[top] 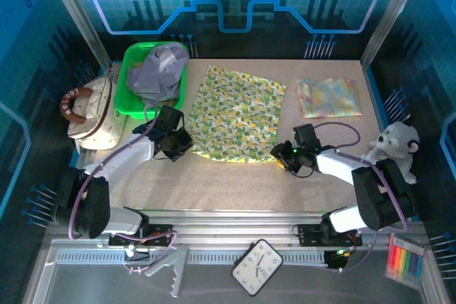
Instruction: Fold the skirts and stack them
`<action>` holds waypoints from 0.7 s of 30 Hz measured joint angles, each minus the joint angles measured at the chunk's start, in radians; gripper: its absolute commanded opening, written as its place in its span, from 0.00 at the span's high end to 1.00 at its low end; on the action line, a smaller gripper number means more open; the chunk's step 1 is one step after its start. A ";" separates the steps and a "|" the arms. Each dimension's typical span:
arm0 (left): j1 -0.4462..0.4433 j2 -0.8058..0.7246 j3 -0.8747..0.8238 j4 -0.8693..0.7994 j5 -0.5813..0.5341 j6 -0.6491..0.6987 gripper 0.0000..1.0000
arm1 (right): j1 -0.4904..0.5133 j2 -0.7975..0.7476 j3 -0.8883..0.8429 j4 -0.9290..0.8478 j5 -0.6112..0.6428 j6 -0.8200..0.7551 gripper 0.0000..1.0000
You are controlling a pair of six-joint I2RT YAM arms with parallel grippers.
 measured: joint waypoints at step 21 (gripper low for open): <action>0.000 0.000 -0.007 -0.004 -0.002 -0.004 1.00 | 0.005 0.016 -0.014 0.040 0.016 -0.018 1.00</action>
